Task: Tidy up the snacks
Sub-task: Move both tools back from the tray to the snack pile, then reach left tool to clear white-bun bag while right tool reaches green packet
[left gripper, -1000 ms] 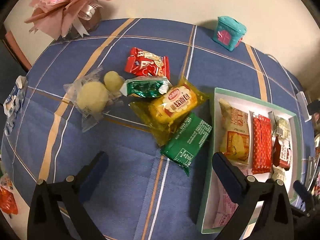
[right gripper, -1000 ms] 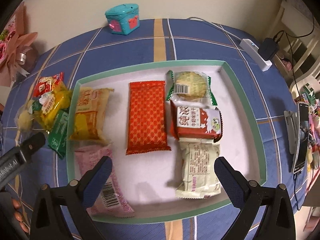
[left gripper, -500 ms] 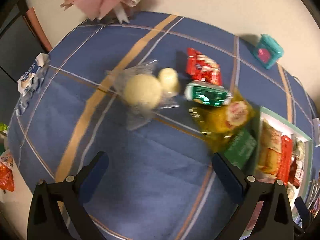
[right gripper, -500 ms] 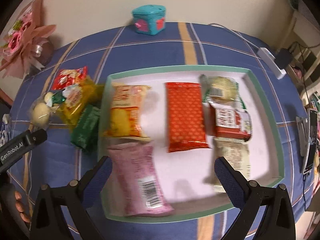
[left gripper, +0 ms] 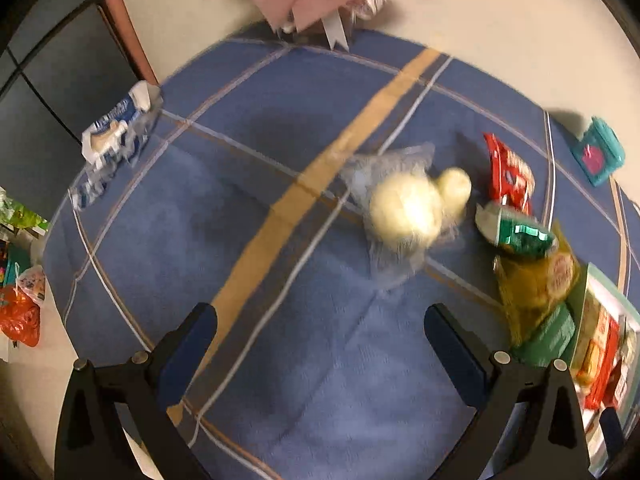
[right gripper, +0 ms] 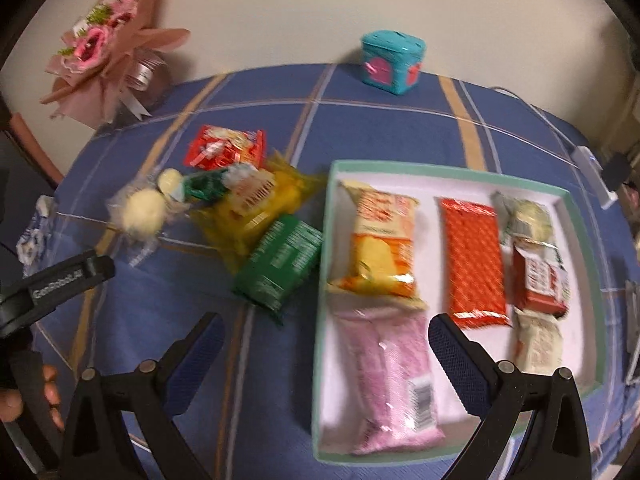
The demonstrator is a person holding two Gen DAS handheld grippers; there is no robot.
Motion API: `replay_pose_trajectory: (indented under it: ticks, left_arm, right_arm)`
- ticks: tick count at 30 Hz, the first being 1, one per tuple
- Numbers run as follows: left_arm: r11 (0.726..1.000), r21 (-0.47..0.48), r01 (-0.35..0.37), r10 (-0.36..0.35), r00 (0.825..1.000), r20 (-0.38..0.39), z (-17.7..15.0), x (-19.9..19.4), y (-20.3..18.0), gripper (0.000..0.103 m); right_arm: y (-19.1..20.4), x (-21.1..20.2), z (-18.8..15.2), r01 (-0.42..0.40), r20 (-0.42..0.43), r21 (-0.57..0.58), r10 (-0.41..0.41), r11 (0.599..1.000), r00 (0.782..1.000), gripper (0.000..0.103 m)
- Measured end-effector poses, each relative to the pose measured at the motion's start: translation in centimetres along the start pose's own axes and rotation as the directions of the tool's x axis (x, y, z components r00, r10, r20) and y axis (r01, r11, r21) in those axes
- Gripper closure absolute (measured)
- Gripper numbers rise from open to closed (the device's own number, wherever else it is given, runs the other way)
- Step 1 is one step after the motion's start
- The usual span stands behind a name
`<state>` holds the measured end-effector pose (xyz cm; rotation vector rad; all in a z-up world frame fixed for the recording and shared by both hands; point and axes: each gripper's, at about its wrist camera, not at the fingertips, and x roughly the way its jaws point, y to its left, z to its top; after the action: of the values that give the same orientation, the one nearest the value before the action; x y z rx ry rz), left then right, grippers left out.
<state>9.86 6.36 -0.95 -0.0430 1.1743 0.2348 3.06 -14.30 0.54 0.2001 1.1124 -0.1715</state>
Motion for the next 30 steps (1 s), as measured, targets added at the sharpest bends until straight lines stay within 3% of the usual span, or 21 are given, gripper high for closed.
replay_pose_trajectory:
  ticks: [5, 11, 14, 22, 30]
  left_arm:
    - [1.0, -0.019, 0.017, -0.016, 0.998, 0.055, 2.6, -0.2, -1.5, 0.0]
    - [0.999, -0.001, 0.041, -0.041, 0.995, 0.088, 5.4, -1.4, -3.2, 0.0]
    - [0.999, 0.016, 0.044, -0.046, 0.992, 0.12, 4.9, -2.4, -3.1, 0.0]
    - [0.999, 0.022, 0.03, -0.032, 0.995, 0.091, 3.1, -2.0, -1.6, 0.0]
    - [1.0, 0.003, 0.028, -0.028, 0.997, 0.069, 4.2, -0.1, -1.0, 0.0]
  right_arm:
    - [0.3, 1.1, 3.4, 0.03, 0.064, -0.039, -0.028, 0.999, 0.998, 0.0]
    - [0.0, 0.8, 6.6, -0.002, 0.093, 0.003, 0.001, 1.0, 0.996, 0.0]
    - [0.1, -0.6, 6.2, -0.025, 0.137, 0.011, 0.023, 1.0, 0.99, 0.0]
    - [0.6, -2.4, 4.7, -0.084, 0.154, -0.001, 0.083, 0.997, 0.985, 0.0]
    - [1.7, 0.5, 5.3, -0.069, 0.093, -0.054, 0.074, 0.996, 0.993, 0.0]
